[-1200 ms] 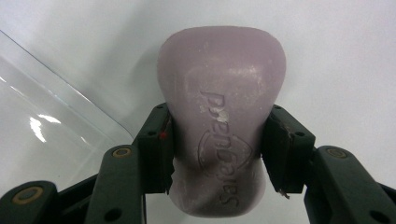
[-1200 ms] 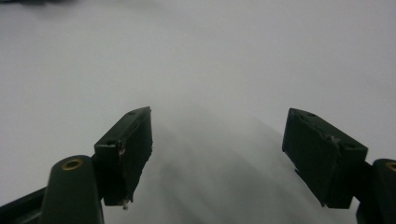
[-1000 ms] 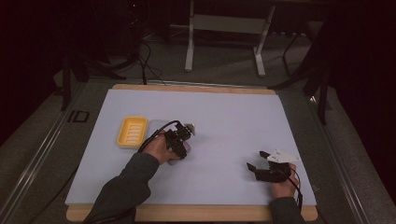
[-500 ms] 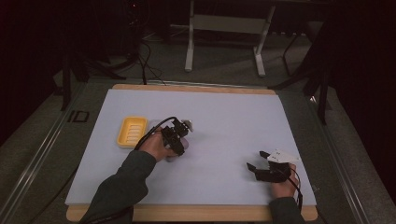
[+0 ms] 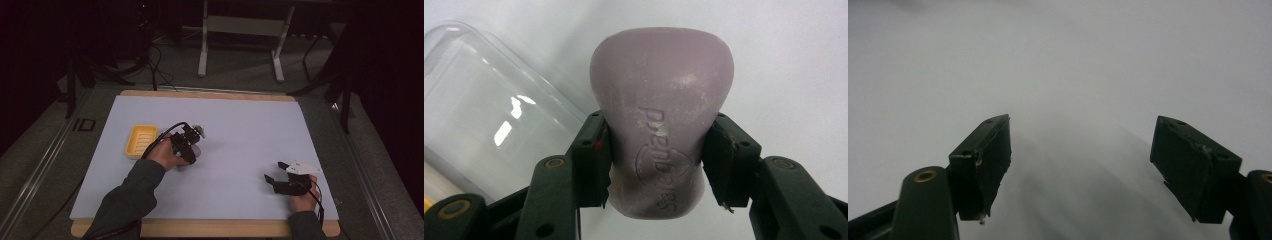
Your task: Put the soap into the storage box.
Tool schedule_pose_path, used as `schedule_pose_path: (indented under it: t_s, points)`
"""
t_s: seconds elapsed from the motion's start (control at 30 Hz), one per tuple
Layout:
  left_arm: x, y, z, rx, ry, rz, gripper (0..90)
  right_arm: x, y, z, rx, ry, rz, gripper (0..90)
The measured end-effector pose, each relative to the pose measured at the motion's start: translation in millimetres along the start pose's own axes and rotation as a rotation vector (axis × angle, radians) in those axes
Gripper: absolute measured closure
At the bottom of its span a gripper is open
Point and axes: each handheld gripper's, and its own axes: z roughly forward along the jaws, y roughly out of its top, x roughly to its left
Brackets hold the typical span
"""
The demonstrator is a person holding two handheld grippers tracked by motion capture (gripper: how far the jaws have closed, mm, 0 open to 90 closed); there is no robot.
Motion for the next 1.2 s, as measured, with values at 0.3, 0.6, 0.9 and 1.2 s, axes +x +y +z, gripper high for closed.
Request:
schedule_pose_path:
  t_s: [0.3, 0.6, 0.9, 1.2]
  points:
    - [4.6, -2.4, -6.5, -0.007, -0.010, -0.016, 50.0, 0.0, 0.0, -0.1, -0.001, 0.000, 0.000, 23.9]
    - [10.7, -6.3, -11.1, -0.006, -0.011, -0.027, 50.0, -0.2, -0.1, -0.2, -0.004, 0.001, 0.001, 23.9]
    - [15.1, -9.6, -14.2, 0.001, -0.007, -0.037, 50.0, -0.2, -0.1, -0.2, -0.004, 0.001, 0.001, 23.9]
    - [24.1, -15.2, -16.8, 0.007, 0.004, -0.061, 50.0, 0.0, -0.1, -0.2, -0.003, 0.000, 0.000, 23.9]
